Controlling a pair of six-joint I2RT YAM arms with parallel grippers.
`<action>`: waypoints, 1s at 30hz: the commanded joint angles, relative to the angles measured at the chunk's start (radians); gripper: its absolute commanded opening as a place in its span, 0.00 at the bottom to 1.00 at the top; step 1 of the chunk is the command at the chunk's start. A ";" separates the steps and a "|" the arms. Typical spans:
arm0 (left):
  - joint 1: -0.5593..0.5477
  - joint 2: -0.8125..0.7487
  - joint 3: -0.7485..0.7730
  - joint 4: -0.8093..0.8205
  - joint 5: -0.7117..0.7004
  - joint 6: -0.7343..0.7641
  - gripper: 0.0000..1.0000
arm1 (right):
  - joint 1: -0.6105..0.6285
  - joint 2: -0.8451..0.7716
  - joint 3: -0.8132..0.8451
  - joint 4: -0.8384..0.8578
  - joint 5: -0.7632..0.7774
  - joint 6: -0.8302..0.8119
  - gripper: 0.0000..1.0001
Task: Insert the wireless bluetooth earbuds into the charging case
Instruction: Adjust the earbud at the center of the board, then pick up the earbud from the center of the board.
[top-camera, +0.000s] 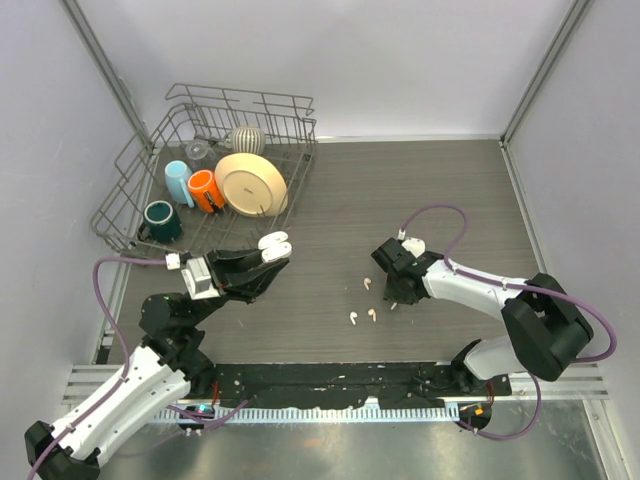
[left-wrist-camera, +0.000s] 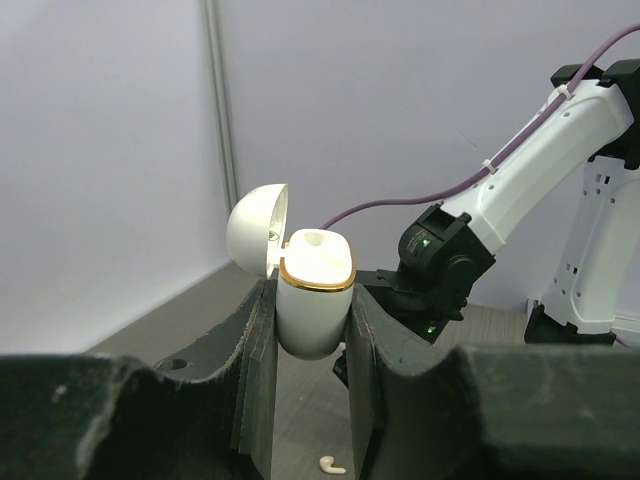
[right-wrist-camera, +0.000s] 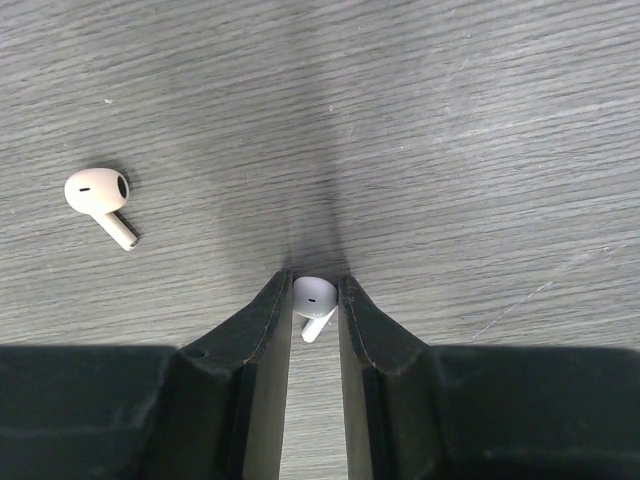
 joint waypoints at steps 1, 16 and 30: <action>0.003 -0.020 0.018 0.002 -0.024 0.009 0.00 | -0.002 0.074 -0.075 0.064 -0.034 0.000 0.08; 0.001 -0.049 0.006 -0.017 -0.038 0.002 0.00 | -0.003 0.068 -0.085 0.062 -0.035 0.006 0.37; 0.001 -0.054 0.006 -0.006 -0.036 0.009 0.00 | -0.002 0.084 -0.092 0.058 -0.020 0.057 0.23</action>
